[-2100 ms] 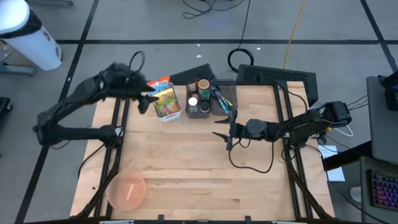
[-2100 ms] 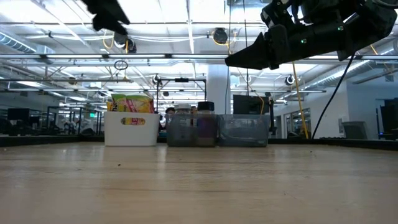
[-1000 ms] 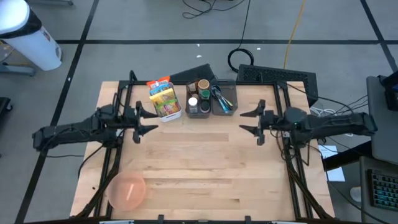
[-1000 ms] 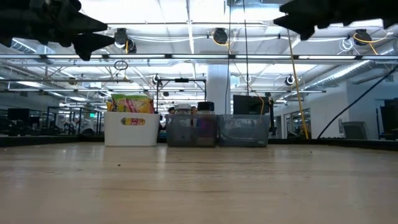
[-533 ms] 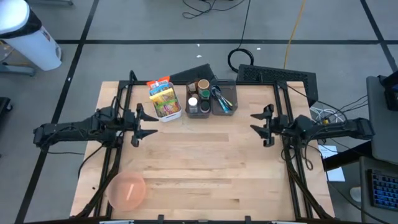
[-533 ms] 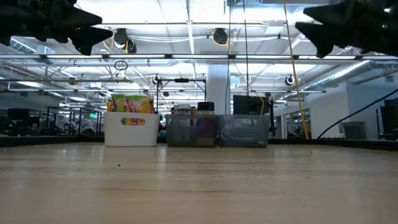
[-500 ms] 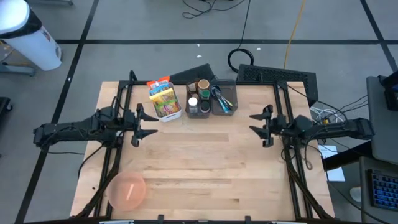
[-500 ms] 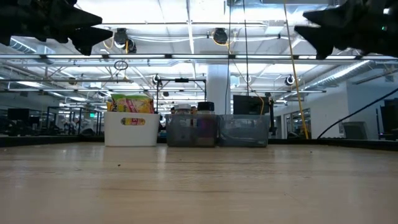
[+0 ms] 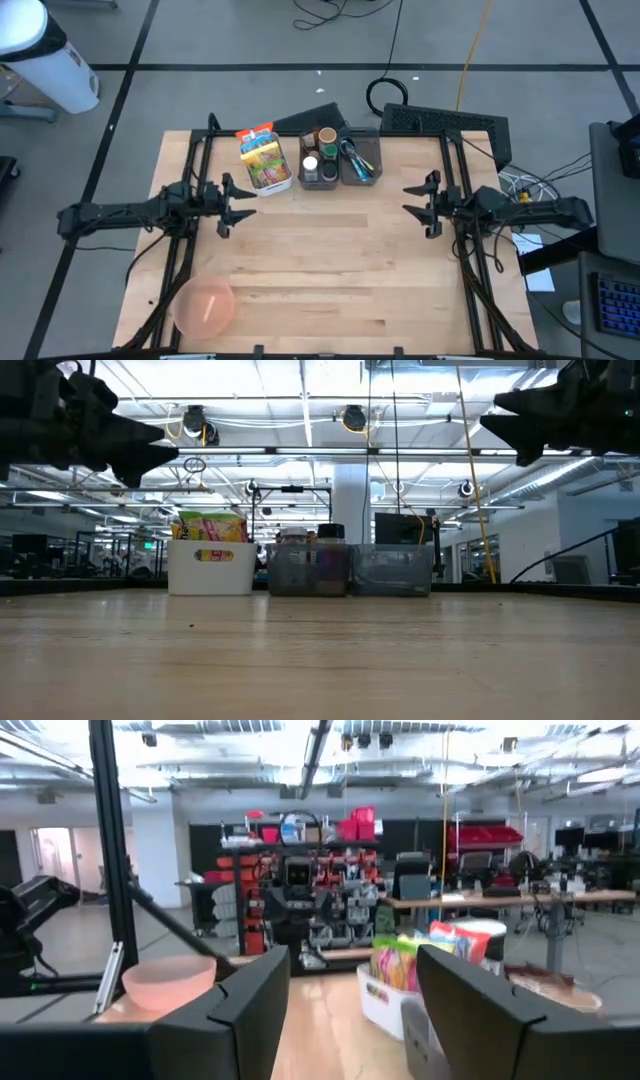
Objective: Pick & Place Food Item
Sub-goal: Return to Home Position
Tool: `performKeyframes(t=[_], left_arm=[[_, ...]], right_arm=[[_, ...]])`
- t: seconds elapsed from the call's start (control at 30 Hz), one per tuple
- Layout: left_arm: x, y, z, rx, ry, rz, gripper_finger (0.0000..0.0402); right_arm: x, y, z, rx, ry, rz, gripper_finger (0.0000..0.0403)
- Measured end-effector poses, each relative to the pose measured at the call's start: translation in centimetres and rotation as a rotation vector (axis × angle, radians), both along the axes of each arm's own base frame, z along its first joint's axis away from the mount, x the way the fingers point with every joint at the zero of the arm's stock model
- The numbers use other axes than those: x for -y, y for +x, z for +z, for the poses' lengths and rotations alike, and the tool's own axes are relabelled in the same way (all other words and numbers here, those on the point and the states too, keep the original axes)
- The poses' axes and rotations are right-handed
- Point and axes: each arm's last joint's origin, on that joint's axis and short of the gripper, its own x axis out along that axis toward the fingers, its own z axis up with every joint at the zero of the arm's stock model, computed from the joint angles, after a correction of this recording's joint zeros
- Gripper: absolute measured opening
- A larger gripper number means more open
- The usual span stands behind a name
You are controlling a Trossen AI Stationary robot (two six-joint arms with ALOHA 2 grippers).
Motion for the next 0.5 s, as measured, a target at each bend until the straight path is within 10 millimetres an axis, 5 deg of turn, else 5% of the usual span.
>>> performKeyframes(t=[0.5], left_arm=[[0.1, -1.1, -0.4, -0.037, -0.014, -0.022, 0.0237]], right_arm=[[0.0, -1.3, -1.5, -0.138, 0.013, 0.0, 0.0212]])
